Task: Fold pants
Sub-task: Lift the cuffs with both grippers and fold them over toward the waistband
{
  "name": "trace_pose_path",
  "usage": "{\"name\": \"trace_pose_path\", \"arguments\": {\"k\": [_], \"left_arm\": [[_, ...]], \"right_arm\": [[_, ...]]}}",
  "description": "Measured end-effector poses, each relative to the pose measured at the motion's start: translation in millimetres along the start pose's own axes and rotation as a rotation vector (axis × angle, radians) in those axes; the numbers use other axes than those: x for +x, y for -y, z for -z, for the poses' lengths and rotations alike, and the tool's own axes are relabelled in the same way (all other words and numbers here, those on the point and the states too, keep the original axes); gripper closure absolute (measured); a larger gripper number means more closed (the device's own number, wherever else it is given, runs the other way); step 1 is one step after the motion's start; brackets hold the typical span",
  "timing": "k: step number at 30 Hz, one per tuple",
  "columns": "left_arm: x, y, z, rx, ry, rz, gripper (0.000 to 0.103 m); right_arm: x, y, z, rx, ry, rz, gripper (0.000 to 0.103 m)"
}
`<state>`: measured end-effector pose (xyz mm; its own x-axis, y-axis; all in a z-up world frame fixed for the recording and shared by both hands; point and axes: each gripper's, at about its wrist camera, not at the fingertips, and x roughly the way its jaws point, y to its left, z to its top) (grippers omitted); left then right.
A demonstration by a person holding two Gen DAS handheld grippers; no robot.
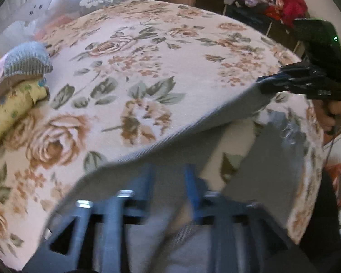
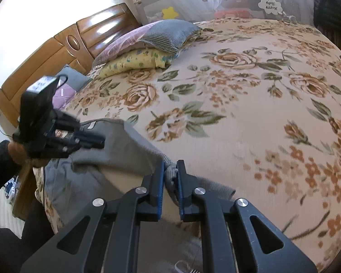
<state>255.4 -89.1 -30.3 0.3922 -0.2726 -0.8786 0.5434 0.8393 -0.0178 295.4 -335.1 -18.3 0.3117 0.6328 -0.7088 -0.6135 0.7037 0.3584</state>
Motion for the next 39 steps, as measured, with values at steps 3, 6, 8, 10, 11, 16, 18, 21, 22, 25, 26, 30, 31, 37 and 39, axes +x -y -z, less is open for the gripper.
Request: {"name": "trace_pose_path", "arguments": {"k": [3,6,8,10,11,16,18,21,22,25,26,30,31,37,39], "left_arm": [[15.2,-2.9,-5.6,0.083,-0.027,-0.063,0.043],[36.8,-9.2,-10.8,0.157,-0.078,-0.11,0.043],[51.9,-14.0,-12.9,0.192,-0.115,-0.108,0.043],[63.5,-15.8,-10.9,0.217,-0.15,-0.107,0.043],[69.7,-17.1,-9.4,0.227,-0.169,-0.097,0.047],[69.1,-21.6,-3.3,0.172,-0.18,0.019,0.098],[61.1,-19.7,-1.4,0.156,-0.168,0.03,0.1],[42.4,-10.8,5.4,0.149,-0.15,0.052,0.101],[35.2,-5.3,9.1,0.146,-0.144,0.056,0.101],[15.1,7.9,19.6,0.131,-0.127,0.075,0.102],[7.4,14.2,24.4,0.124,-0.123,0.083,0.102],[-11.1,31.9,30.5,0.103,-0.103,0.118,0.102],[-16.3,37.1,32.6,0.1,-0.097,0.126,0.102],[-27.6,70.1,42.7,0.076,-0.097,0.178,0.102],[-28.2,81.7,49.5,0.066,-0.104,0.191,0.102]], "right_arm": [[-1.6,0.0,4.6,0.013,0.001,-0.011,0.092],[-1.1,-1.3,7.4,0.017,0.002,-0.022,0.092],[0.7,-2.7,7.2,0.014,-0.001,-0.028,0.092],[-0.2,-3.7,7.8,0.01,0.001,-0.03,0.092],[-1.3,-4.0,8.0,0.01,0.004,-0.032,0.092],[-6.6,0.3,7.2,0.006,0.012,-0.022,0.092],[-8.5,1.3,6.7,0.007,0.016,-0.02,0.092],[-12.5,2.0,8.2,0.01,0.025,-0.016,0.092],[-14.2,2.4,9.4,0.013,0.029,-0.015,0.092],[-21.3,3.3,16.0,0.02,0.04,-0.027,0.092],[-22.7,3.3,18.1,0.02,0.039,-0.027,0.092],[-29.4,1.2,32.1,0.018,0.027,-0.028,0.092],[-32.1,0.2,36.1,0.016,0.026,-0.029,0.092],[-50.2,1.9,54.7,0.029,0.052,-0.036,0.092],[-54.6,2.2,58.7,0.028,0.061,-0.04,0.092]]}}
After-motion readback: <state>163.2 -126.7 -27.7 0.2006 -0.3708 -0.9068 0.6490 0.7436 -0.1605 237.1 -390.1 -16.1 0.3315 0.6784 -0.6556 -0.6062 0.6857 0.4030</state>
